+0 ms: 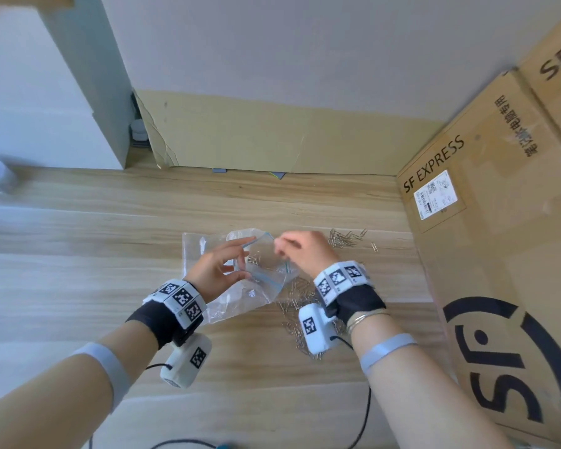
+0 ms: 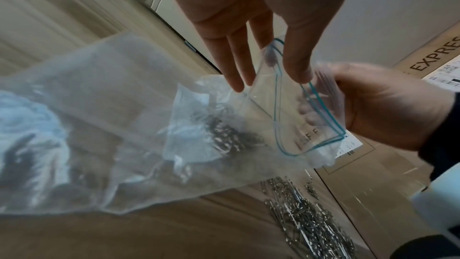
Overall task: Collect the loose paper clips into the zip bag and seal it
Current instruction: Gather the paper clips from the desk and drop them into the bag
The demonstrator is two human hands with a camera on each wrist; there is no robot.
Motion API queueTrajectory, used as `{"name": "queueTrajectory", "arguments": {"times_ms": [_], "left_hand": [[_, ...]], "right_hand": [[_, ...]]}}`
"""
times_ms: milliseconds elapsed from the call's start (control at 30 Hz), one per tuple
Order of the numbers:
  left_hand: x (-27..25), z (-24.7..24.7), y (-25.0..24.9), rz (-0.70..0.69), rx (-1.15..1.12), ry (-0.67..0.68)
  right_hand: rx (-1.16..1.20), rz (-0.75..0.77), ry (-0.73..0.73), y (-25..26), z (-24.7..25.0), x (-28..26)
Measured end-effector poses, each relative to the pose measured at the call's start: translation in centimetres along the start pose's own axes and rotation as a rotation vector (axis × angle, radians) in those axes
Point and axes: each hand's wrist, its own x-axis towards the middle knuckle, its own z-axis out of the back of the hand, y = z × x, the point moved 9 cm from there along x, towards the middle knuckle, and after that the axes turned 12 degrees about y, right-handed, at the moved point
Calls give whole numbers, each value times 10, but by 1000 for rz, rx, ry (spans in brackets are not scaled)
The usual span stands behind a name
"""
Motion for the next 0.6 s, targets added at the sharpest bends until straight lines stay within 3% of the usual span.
{"name": "queueTrajectory", "arguments": {"times_ms": [67,133,233,433,600], "left_hand": [[0,1,3,0,-6,-16],[0,3,4,-2,-17,-52],[0,3,8,7,-37,-78],[-4,7,19,40,-115,-111],[-1,7,19,66,-111,-118]], "right_hand": [[111,-57,-136,-32,18,-4],[82,-112,-170,-61,22,-1],[-56,-126,-75,-81,10,15],[-158,-9,68,-76,-14,36],[-101,-39,8,-86,-20,12]]}}
